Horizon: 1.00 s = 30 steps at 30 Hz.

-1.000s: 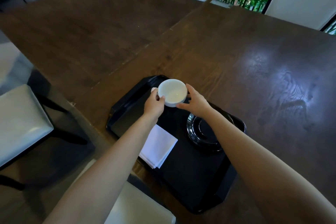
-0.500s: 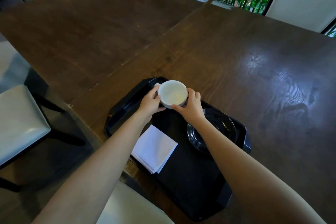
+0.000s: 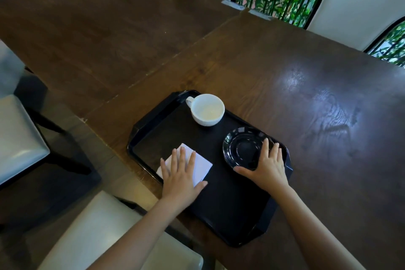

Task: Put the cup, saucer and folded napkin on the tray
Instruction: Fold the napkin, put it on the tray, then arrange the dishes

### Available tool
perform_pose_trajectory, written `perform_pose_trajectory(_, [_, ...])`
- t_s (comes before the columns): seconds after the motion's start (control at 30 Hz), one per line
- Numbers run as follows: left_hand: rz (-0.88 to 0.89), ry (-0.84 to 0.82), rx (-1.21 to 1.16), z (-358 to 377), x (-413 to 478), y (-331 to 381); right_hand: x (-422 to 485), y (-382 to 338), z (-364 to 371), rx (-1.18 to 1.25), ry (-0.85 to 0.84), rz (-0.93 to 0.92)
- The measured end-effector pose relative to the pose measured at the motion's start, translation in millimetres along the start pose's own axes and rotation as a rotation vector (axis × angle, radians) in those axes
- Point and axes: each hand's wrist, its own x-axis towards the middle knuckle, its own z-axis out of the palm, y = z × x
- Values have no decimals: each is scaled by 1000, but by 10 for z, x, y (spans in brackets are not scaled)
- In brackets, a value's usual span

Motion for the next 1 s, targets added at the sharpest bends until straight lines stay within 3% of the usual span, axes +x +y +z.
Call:
perform_pose_trajectory(0.33, [57, 0, -32, -62, 34, -52, 2, -63, 51, 10, -36, -9])
perform_pose_trajectory(0.4, [26, 129, -188, -241, 118, 1, -6, -65, 17, 26, 10, -2])
perform_pose_trajectory(0.47, [-82, 261, -548, -528, 334, 73, -40, -66, -21, 59, 119, -2])
perform_pose_trajectory(0.57, [-350, 108, -1081, -942, 790, 171, -183, -63, 20, 123, 215, 13])
perform_pose_trajectory(0.67, [-425, -53, -1367, -1063, 1073, 221, -345, -58, 168, 140, 153, 63])
perform_pose_trajectory(0.8, [-397, -160, -1558, -1011, 1220, 193, -330, -79, 244, 153, 96, 94])
perform_pose_trajectory(1.0, [-389, -139, -1539, -1000, 1265, 148, -236, -146, 230, 219, 109, 109])
